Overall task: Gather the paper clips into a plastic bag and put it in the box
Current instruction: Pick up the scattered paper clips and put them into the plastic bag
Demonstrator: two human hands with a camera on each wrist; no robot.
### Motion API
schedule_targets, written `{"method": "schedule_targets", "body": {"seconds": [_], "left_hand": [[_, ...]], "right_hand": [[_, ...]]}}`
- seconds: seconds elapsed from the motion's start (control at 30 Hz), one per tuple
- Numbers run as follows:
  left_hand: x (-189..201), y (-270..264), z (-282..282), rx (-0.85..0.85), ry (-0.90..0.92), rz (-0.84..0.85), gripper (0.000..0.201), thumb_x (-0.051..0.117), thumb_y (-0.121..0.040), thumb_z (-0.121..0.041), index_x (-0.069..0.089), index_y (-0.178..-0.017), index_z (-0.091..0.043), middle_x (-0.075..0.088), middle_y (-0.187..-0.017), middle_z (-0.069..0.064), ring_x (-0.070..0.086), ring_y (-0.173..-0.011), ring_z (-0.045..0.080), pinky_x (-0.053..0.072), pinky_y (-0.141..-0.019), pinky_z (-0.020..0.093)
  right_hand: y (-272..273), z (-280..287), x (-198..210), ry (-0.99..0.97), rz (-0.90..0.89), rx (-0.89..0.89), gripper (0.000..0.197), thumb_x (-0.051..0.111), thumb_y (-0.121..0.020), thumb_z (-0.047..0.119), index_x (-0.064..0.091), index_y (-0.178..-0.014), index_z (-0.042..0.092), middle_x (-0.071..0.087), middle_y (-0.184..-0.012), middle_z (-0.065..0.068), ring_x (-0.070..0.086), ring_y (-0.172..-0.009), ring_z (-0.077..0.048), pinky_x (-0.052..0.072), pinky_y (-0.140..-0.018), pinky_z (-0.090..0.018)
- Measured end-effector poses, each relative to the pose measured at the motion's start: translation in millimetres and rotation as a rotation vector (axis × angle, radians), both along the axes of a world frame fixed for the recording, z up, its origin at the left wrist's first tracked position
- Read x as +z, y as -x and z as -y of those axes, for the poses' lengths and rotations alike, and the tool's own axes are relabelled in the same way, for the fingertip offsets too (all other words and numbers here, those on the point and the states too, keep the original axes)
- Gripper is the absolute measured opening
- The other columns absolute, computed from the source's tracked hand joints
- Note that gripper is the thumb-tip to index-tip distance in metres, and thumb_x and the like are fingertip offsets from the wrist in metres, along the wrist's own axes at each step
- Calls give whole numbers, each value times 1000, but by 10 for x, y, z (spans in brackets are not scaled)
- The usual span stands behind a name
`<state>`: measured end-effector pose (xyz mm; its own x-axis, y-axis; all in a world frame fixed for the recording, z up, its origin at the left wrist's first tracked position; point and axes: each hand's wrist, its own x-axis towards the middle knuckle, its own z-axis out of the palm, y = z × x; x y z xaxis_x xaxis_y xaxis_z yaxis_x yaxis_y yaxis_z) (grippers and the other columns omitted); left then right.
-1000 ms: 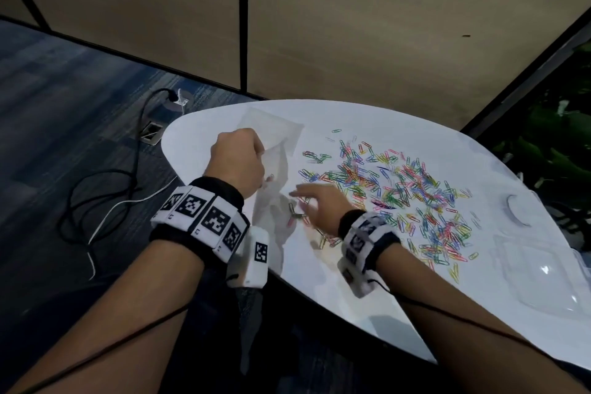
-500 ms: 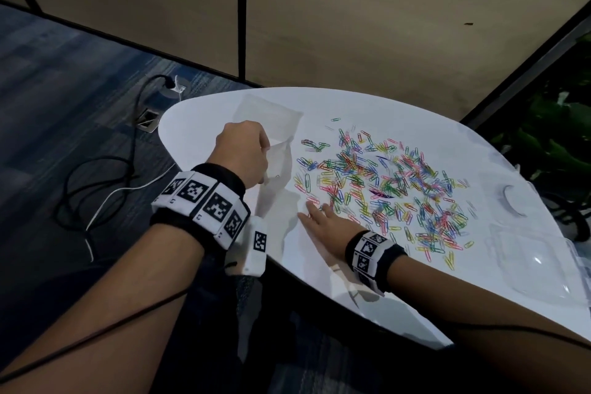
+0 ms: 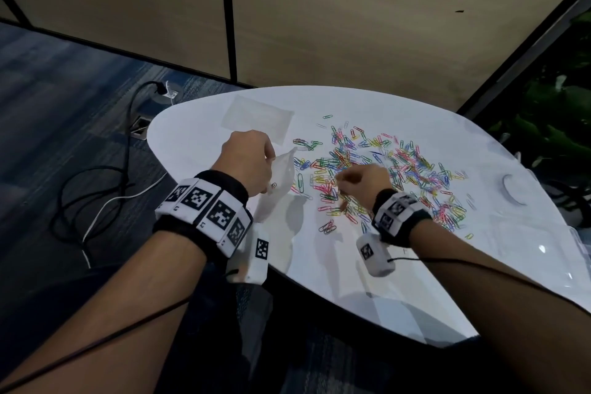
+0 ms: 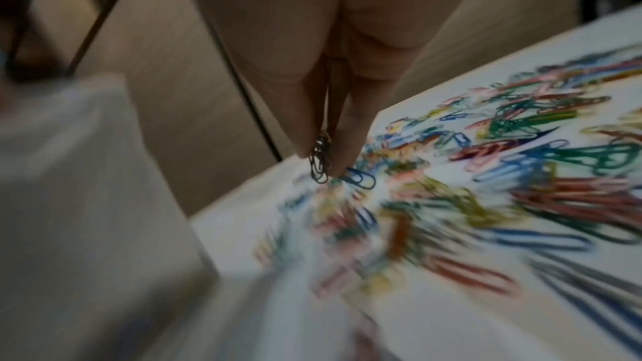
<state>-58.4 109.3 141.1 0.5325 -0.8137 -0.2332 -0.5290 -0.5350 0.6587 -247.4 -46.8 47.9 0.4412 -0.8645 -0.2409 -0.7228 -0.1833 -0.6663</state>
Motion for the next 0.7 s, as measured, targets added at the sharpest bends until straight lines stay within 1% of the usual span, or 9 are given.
{"method": "schedule_targets", "body": {"seconds": [0.07,0.13,0.2,0.27,0.37,0.43,0.5,0.57,0.7], "left_hand": [[-9,22,16,-11,-6,-12,24,59,-97,-5,60,-78,-18,76,-81,16,78,-69,31,65,-77,42],[-2,71,36,-18,-13,-27,25,60,-97,-6,59,-76,-19,76,-80,16,78,-68,30,66,-76,43],[-8,117,53,-21,-9,-43,27,61,-97,-7,59,-73,-19,77,-78,17,78,-67,30,66,-75,43],[-22,170,75,-22,-3,-60,28,60,-97,-6,59,-72,-18,77,-77,18,78,-67,31,66,-75,43],[-56,233,107,-4,15,-81,26,62,-97,-9,59,-74,-19,77,-76,16,78,-63,30,66,-74,43],[-60,263,123,13,24,-96,24,64,-96,-10,59,-75,-20,76,-80,15,78,-62,29,66,-73,43],[-57,283,130,18,26,-121,22,61,-96,-5,60,-78,-17,75,-86,16,78,-65,31,66,-74,44],[-56,292,132,7,37,-137,16,58,-97,-3,64,-85,-12,75,-85,17,78,-67,33,66,-74,45],[-61,268,126,-14,42,-129,9,59,-96,-5,66,-90,-8,75,-84,17,78,-66,33,66,-74,45]], "right_hand": [[-7,74,217,-192,304,-136,16,75,-81,9,75,-97,11,76,-93,-4,74,-84,-19,59,-84,-33],[-49,44,450,-386,607,-197,20,73,-81,2,72,-101,1,74,-98,-16,73,-91,-29,58,-85,-33],[-139,-98,629,-527,749,-156,24,70,-83,-2,68,-106,-4,73,-100,-19,72,-91,-29,58,-83,-28],[-243,-289,712,-606,794,-107,24,68,-84,-2,66,-108,-7,73,-98,-18,72,-87,-25,58,-82,-26],[-361,-512,612,-566,753,-82,17,69,-84,-4,68,-101,-5,71,-93,-18,70,-79,-24,59,-79,-27],[-386,-588,508,-341,588,-23,13,72,-81,-2,72,-88,9,72,-88,-14,69,-76,-23,58,-79,-31],[-392,-620,451,-94,402,47,18,73,-77,1,73,-82,18,73,-81,-5,69,-72,-16,57,-77,-26],[-402,-638,450,15,324,121,12,73,-77,4,76,-84,13,72,-73,-1,67,-65,-11,55,-70,-21],[-454,-646,457,168,227,255,9,70,-81,12,78,-78,11,73,-68,-3,70,-65,-15,58,-69,-28]]}}
